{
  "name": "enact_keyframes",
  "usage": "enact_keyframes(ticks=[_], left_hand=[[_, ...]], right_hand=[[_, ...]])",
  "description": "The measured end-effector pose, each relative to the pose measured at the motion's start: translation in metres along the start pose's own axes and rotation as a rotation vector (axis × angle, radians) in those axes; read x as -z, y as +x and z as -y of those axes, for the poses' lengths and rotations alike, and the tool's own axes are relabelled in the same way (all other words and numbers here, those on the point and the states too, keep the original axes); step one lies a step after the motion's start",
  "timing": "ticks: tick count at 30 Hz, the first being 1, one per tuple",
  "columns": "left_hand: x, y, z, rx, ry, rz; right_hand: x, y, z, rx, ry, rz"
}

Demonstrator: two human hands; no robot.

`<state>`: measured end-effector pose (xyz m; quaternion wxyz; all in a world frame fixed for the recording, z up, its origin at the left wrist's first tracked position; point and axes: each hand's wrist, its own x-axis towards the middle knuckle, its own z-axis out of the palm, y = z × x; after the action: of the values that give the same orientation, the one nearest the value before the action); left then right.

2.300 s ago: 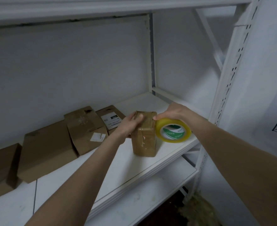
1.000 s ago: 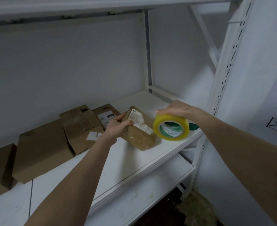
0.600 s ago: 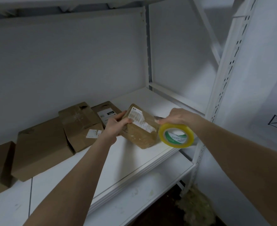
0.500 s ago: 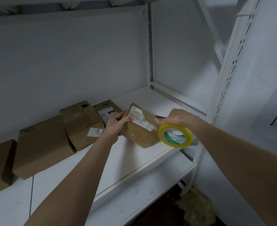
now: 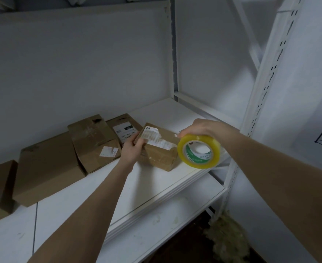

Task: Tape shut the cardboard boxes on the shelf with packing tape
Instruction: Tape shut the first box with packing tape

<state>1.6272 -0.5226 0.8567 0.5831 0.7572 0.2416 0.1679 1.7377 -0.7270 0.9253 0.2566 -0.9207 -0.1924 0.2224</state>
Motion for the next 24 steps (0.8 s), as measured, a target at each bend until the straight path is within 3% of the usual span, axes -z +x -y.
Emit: enact_keyframes(ticks=[3,6,11,15,20,24], left_hand=[[-0.002,0.008,-0.013,-0.072,0.442,0.033],[0.004,0.016,-0.017,0.011,0.515,0.112],[0.012,0.009,-0.006,0.273,0.171,0.189],[0.013,0.008,0.006,0.343,-0.028,0.131],[0.025,0.013,0.008,0.452,-0.248,0.043],[0.026,0.017,0.002,0.508,-0.446,0.041]], right_hand=[[-0.001,-0.003,0.002,0.015,-0.005,0.03],[-0.009,-0.004,-0.004,-0.014,-0.006,0.025],[-0.025,0.0,-0.011,-0.048,0.059,0.02],[-0.016,0.003,-0.012,-0.052,0.114,0.07],[0.014,-0.003,-0.022,0.035,0.522,0.185],[0.022,-0.001,-0.013,0.125,0.616,0.071]])
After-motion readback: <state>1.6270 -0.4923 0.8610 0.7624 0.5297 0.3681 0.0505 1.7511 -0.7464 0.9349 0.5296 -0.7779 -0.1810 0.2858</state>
